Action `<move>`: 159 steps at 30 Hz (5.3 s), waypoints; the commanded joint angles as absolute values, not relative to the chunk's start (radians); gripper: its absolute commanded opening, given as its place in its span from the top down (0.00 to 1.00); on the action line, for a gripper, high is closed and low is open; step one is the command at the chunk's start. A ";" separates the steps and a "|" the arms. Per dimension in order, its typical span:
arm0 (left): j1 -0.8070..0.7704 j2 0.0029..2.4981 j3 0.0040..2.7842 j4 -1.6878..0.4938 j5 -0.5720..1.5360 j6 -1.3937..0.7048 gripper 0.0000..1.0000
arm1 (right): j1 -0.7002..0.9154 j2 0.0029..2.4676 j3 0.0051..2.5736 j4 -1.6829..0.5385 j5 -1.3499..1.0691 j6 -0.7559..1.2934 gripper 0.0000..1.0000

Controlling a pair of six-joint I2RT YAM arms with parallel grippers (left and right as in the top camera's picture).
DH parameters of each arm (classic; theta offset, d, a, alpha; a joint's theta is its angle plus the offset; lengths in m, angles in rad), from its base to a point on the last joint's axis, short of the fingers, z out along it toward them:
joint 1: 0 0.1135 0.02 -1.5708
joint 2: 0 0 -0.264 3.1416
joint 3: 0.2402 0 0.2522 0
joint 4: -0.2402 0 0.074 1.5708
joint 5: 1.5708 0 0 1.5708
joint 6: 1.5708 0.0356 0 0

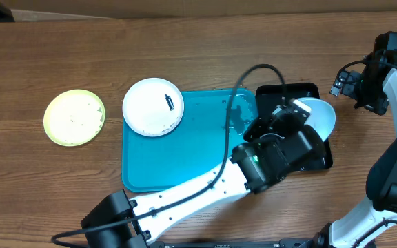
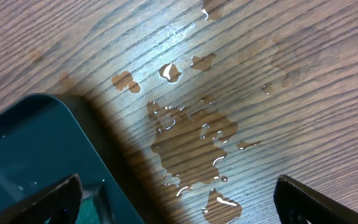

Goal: Clean dirty plates on tray and stack at the side
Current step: 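Hold the plate tilted over the black tray with left gripper, then carry the plate left and stack it on the yellow plate, then open left gripper and raise it off the stacked plates, then move left gripper to the rim of the pink plate on teal tray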

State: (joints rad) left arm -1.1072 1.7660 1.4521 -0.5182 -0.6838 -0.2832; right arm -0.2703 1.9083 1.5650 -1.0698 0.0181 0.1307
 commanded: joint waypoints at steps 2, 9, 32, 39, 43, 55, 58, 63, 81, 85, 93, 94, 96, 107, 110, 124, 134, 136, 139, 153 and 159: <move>-1.006 1.773 1.475 -0.550 -0.409 -0.455 0.96 | -0.271 1.889 1.572 -1.066 0.025 0.138 0.00; -0.713 1.773 1.475 -0.600 0.153 -0.511 0.96 | -0.271 1.889 1.572 -1.066 0.025 0.138 0.00; 0.459 1.773 1.475 -1.016 0.284 -0.545 0.96 | -0.271 1.889 1.572 -1.066 0.025 0.138 0.00; 0.587 1.773 1.475 -1.014 0.043 -0.582 0.96 | -0.271 1.889 1.572 -1.066 0.025 0.138 0.00; 0.595 1.774 1.475 -1.002 0.005 -0.584 0.96 | -0.271 1.889 1.572 -1.066 0.025 0.138 0.00; 0.582 1.779 1.387 -0.871 -0.053 -0.589 0.96 | -0.271 1.889 1.572 -1.066 0.025 0.138 0.00; 0.574 1.779 1.352 -0.839 -0.052 -0.599 0.96 | -0.271 1.889 1.572 -1.066 0.025 0.138 0.00; 0.573 1.779 1.308 -0.779 -0.052 -0.599 0.96 | -0.271 1.889 1.572 -1.067 0.025 0.138 0.00; 0.571 1.778 1.253 -0.700 0.144 -0.497 0.47 | -0.271 1.889 1.572 -1.067 0.025 0.138 0.00; 0.535 1.778 1.254 -0.677 0.446 -0.328 0.47 | -0.271 1.889 1.572 -1.066 0.025 0.138 0.00; 0.330 1.778 1.256 -0.681 0.306 -0.298 0.48 | -0.271 1.889 1.572 -1.066 0.025 0.138 0.00; 0.308 1.778 1.256 -0.680 0.276 -0.298 0.48 | -0.271 1.889 1.572 -1.067 0.025 0.138 0.00; 0.255 1.778 1.256 -0.679 0.191 -0.298 0.48 | -0.271 1.889 1.572 -1.066 0.025 0.138 0.00; 0.101 1.779 1.250 -0.631 -0.008 -0.298 0.56 | -0.271 1.889 1.572 -1.067 0.025 0.138 0.00; 0.097 1.779 1.243 -0.611 -0.008 -0.291 0.58 | -0.271 1.889 1.572 -1.066 0.025 0.138 0.00; 0.097 1.826 1.194 -0.541 0.001 -0.291 0.61 | -0.271 1.889 1.572 -1.066 0.025 0.138 0.00; 0.097 1.900 1.195 -0.519 0.025 -0.290 0.82 | -0.271 1.889 1.572 -1.066 0.025 0.138 0.00; 0.097 1.900 1.195 -0.519 0.035 -0.290 0.93 | -0.271 1.889 1.572 -1.066 0.025 0.138 0.00; 0.097 1.900 1.195 -0.521 0.078 -0.290 0.96 | -0.271 1.889 1.572 -1.066 0.025 0.138 0.00; 0.056 1.754 1.208 -0.715 0.184 -0.289 0.96 | -0.271 1.889 1.572 -1.066 0.025 0.138 0.00; -0.039 1.705 1.208 -0.875 0.185 -0.342 0.96 | -0.271 1.889 1.572 -1.066 0.025 0.138 0.00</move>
